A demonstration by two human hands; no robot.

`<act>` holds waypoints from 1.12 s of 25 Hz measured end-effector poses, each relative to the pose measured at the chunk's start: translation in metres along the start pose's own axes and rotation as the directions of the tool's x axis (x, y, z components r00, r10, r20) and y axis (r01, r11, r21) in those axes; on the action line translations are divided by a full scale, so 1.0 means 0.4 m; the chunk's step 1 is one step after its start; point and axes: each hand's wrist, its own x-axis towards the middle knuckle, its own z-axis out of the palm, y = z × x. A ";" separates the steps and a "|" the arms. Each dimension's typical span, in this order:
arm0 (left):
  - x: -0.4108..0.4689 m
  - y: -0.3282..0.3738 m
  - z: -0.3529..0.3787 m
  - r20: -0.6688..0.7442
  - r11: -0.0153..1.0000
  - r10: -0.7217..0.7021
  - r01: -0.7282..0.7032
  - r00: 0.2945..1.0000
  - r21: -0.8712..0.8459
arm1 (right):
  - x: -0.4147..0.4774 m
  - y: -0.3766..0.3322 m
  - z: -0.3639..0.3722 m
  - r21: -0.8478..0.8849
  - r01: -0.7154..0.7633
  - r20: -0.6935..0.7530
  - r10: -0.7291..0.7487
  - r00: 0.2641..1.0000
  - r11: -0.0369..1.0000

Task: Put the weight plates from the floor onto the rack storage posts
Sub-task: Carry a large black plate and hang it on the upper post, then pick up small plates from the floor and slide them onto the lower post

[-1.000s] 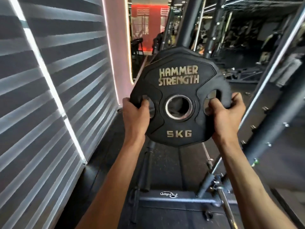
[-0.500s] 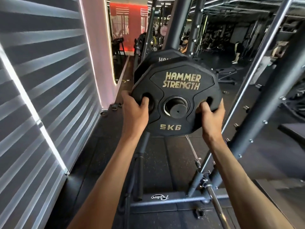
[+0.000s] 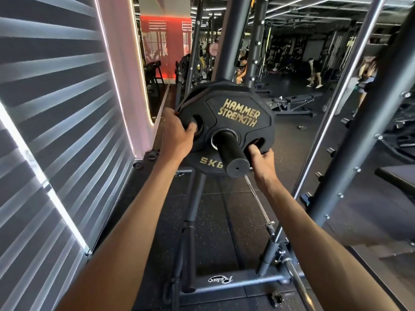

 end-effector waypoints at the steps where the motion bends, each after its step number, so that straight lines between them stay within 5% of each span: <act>1: 0.007 -0.001 0.002 -0.004 1.000 -0.005 0.005 1.000 0.004 | 0.003 -0.001 0.003 -0.011 -0.007 0.001 0.007 1.000 1.000; 9: 0.000 -0.013 0.010 -0.026 1.000 -0.002 0.003 1.000 0.019 | -0.018 0.013 -0.033 -0.083 -0.071 0.106 0.080 0.991 0.994; 18: -0.293 -0.158 0.105 -0.049 0.967 -0.241 0.236 0.969 -0.094 | -0.246 0.133 -0.188 -0.268 -0.220 0.131 0.262 0.956 0.938; 22: -0.485 -0.292 0.237 0.285 0.829 -0.559 0.522 0.779 0.201 | -0.324 0.264 -0.326 -0.381 -0.325 0.057 0.373 0.926 0.865; 28: -0.814 -0.237 0.534 0.605 0.772 -0.630 0.479 0.487 0.418 | -0.426 0.461 -0.707 -0.556 -0.486 -0.080 0.539 0.838 0.674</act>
